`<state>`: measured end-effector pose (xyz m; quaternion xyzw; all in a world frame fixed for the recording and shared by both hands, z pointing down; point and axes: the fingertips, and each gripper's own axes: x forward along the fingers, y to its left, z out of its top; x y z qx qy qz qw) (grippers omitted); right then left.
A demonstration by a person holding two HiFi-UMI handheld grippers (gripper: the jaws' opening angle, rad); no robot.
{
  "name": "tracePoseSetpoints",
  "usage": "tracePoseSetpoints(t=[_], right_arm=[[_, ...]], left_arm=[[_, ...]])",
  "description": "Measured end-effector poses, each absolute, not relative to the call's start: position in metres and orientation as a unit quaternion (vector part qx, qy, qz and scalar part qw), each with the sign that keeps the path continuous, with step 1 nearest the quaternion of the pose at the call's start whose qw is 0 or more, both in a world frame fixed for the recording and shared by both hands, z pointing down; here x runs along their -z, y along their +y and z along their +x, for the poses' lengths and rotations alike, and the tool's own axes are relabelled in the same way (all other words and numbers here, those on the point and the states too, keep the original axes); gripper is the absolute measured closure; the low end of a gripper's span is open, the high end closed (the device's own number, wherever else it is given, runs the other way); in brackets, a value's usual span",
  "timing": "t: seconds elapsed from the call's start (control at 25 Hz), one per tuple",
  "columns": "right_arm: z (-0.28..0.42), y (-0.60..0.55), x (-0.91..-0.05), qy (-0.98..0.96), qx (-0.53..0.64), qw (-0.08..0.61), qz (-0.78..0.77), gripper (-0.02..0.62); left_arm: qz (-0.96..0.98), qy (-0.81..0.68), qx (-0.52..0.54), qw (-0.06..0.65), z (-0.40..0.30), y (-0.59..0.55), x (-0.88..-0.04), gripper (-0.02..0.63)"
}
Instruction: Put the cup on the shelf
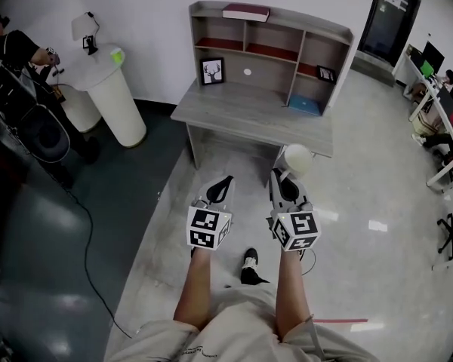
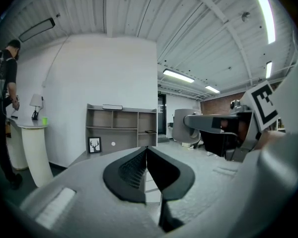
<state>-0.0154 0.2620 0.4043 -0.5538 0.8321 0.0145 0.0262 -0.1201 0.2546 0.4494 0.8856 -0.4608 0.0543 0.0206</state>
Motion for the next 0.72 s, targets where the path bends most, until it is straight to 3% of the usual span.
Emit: tracePoseSetpoints(t=[0.44,0.72], right_arm=[[-0.012,0.165,-0.346,0.85,-0.047,0.067,-0.521,0.577],[0.009,0.119,-0.341,0.856,-0.048,0.077,-0.509,0.578]], left_arm=[[0.871,-0.491,-0.014,-0.025,-0.116,0.156,-0.374,0.595],[0.869,-0.493,-0.029,-0.038,-0.093,0.113,-0.373,0.595]])
